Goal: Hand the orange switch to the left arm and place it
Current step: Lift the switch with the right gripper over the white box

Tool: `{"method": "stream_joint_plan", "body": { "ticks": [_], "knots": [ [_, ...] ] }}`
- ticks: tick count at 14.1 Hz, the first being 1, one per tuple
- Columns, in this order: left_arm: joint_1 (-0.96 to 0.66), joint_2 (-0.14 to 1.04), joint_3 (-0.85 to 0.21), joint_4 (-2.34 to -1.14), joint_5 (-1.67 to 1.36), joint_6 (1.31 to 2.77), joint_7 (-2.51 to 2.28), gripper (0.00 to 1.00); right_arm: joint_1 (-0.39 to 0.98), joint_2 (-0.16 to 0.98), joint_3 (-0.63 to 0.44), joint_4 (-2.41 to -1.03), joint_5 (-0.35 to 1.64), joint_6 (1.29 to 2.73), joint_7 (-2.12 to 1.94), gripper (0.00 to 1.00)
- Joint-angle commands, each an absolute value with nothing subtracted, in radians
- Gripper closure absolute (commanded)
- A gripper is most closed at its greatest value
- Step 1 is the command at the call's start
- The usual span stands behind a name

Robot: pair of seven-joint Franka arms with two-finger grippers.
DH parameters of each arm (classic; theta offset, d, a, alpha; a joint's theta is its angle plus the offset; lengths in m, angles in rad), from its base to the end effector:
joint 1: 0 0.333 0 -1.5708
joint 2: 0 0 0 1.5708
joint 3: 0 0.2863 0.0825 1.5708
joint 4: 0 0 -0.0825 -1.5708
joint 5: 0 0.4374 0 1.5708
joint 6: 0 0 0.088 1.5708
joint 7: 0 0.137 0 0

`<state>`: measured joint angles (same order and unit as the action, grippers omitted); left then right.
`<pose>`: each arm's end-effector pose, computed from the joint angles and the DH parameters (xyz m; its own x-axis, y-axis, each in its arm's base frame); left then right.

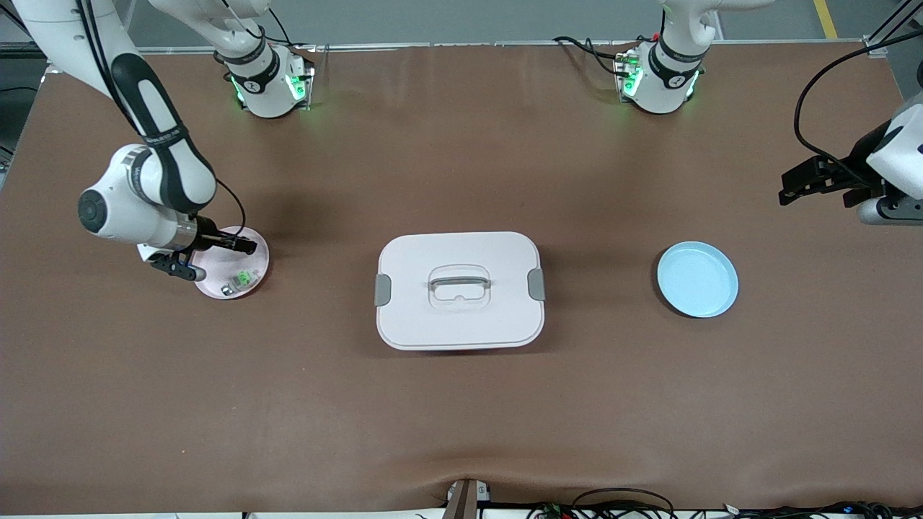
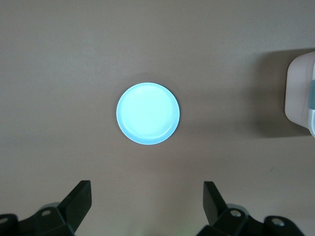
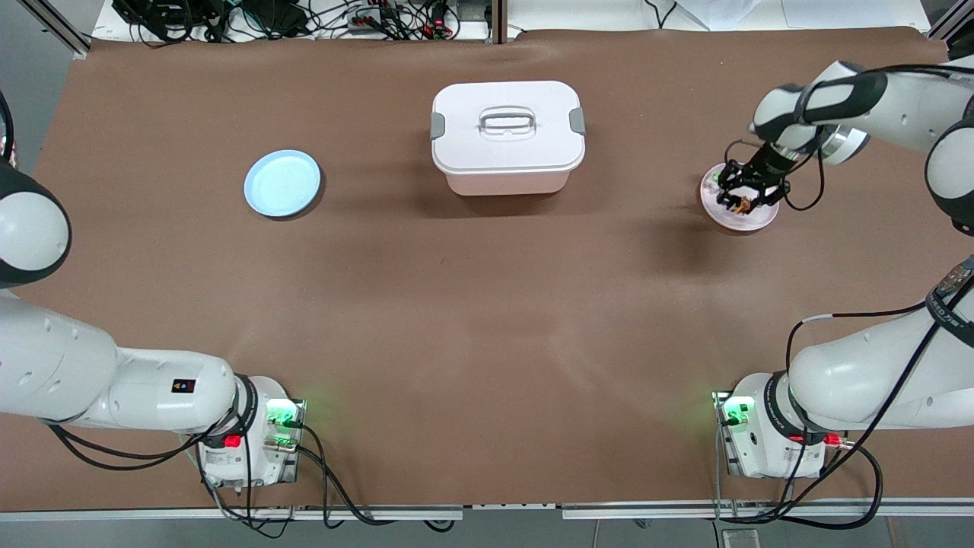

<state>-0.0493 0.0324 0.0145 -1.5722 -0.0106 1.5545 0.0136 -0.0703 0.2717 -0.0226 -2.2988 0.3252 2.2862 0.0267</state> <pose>0.6123 -0.0229 0.5429 0.9976 -0.0485 -0.0499 -0.0480 -0.9988 0.0108 0.5093 -0.0337 0.1083 0.8978 -0.3205 -0.3021 -0.3790 -0.9117 -0.1590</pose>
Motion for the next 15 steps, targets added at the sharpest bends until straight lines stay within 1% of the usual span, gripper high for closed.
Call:
{"method": "stream_joint_plan", "body": {
  "ticks": [1,5,8,12,15],
  "knots": [
    [-0.046,0.040,0.011,-1.555,0.008,1.539,0.020,0.00,-0.071,0.230,-0.021,-2.243,0.351,2.166,0.127,1.00],
    [-0.046,0.026,0.008,-1.545,-0.008,1.537,0.026,0.00,-0.042,0.222,-0.015,-2.088,0.356,1.952,0.337,1.00],
    [-0.043,0.021,0.011,-1.514,-0.102,1.497,0.025,0.00,0.037,0.224,-0.017,-1.961,0.419,1.826,0.538,1.00],
    [-0.020,0.011,0.018,-1.503,-0.217,1.463,0.029,0.00,0.171,0.232,-0.015,-1.837,0.436,1.790,0.812,1.00],
    [0.052,0.012,0.018,-1.506,-0.398,1.424,0.029,0.00,0.254,0.239,-0.017,-1.752,0.521,1.795,0.980,1.00]
  ]
}}
